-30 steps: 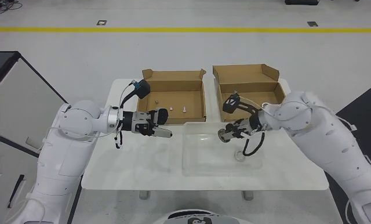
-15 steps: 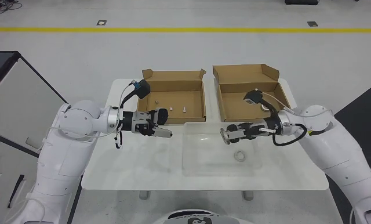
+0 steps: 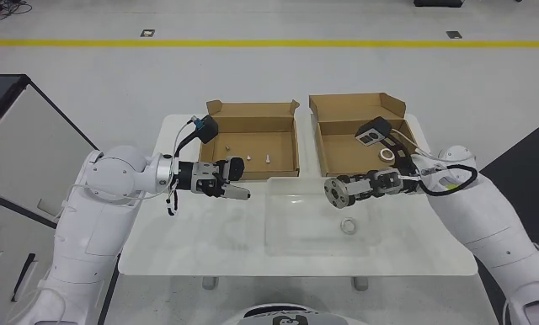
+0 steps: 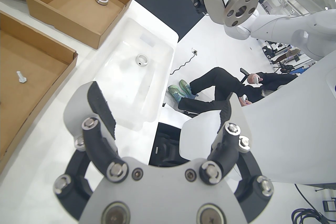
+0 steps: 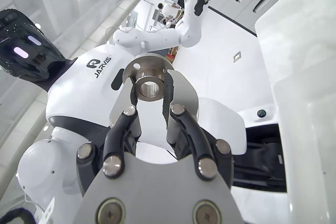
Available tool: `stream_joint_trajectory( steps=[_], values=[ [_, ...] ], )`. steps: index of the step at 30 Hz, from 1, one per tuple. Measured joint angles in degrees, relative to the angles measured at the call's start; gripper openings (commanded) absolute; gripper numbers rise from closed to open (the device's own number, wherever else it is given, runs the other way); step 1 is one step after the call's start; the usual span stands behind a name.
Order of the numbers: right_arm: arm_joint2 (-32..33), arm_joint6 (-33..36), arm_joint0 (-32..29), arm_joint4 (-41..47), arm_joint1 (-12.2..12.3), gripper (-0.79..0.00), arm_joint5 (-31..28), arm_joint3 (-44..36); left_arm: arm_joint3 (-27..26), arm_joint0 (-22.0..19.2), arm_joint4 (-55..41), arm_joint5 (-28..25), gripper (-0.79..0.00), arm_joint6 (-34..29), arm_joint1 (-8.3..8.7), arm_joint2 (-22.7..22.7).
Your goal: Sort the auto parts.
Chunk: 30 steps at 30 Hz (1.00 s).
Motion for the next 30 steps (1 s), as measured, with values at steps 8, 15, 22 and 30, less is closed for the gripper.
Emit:
stream_joint_trajectory(
  steps=[8,15,22,30],
  values=[
    [0.43,1.27,-1.82,9.47,-0.66,-0.785,4.03,-0.20,0.00,0.00,0.00,0.00,0.000,0.00,0.00,0.00],
    [-0.79,2.35,-1.22,21.51,-1.71,-0.785,10.22,-3.99,0.00,0.00,0.00,0.00,0.000,0.00,0.00,0.00],
    [-3.14,2.35,1.32,28.10,-3.07,-0.785,16.36,-8.51,0.00,0.00,0.00,0.00,0.000,0.00,0.00,0.00],
    [-6.64,2.36,4.41,36.13,-5.43,-0.785,23.37,-13.23,0.00,0.00,0.00,0.00,0.000,0.00,0.00,0.00]
  ],
)
